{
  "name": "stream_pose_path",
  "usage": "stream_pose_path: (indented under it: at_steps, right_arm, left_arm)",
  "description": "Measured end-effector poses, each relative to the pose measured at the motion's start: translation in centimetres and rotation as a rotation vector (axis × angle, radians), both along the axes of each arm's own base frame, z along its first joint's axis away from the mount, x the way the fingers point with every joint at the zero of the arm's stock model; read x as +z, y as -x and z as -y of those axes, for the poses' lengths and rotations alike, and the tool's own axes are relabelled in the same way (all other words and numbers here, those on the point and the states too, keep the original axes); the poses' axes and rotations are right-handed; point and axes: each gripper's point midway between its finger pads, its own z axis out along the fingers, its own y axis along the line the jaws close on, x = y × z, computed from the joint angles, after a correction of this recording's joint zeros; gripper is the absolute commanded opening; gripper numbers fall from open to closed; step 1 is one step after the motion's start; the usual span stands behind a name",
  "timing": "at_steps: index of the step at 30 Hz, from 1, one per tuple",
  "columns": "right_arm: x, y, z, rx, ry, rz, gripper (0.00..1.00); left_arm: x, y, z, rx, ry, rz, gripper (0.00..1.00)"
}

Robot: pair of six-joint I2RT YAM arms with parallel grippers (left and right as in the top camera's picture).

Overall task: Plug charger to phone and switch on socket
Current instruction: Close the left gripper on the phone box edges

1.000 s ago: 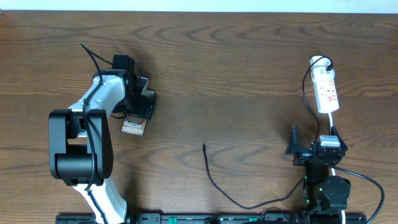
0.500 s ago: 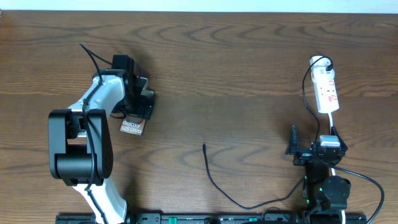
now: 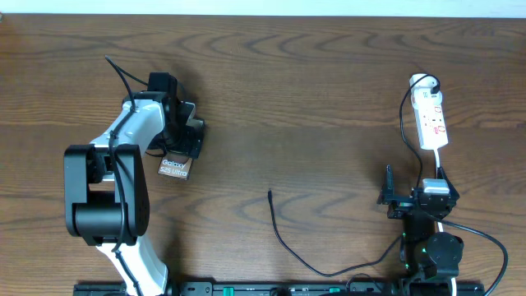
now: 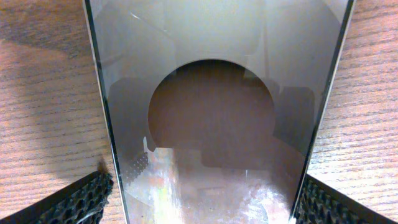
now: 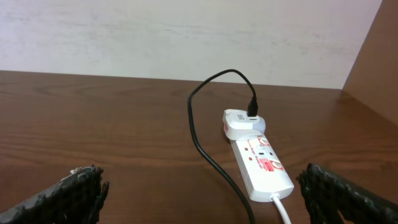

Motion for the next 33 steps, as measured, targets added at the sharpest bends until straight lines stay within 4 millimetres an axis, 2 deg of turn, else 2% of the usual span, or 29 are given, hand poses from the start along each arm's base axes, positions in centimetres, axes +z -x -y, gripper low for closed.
stream_pose_path:
  at_steps: [12,18,33]
  right_arm:
    - [0.00,0.00,0.00,0.000,0.000,0.000,0.99]
    - [0.00,0.00,0.00,0.000,0.000,0.000,0.99]
    - [0.00,0.00,0.00,0.000,0.000,0.000,0.99]
  left_arm:
    - [0.02,0.02,0.01,0.000,0.000,0.001,0.93]
    - [0.01,0.00,-0.03,0.001,0.000,0.002,0.82]
    - [0.02,0.01,-0.06,0.003,0.002,0.003,0.82]
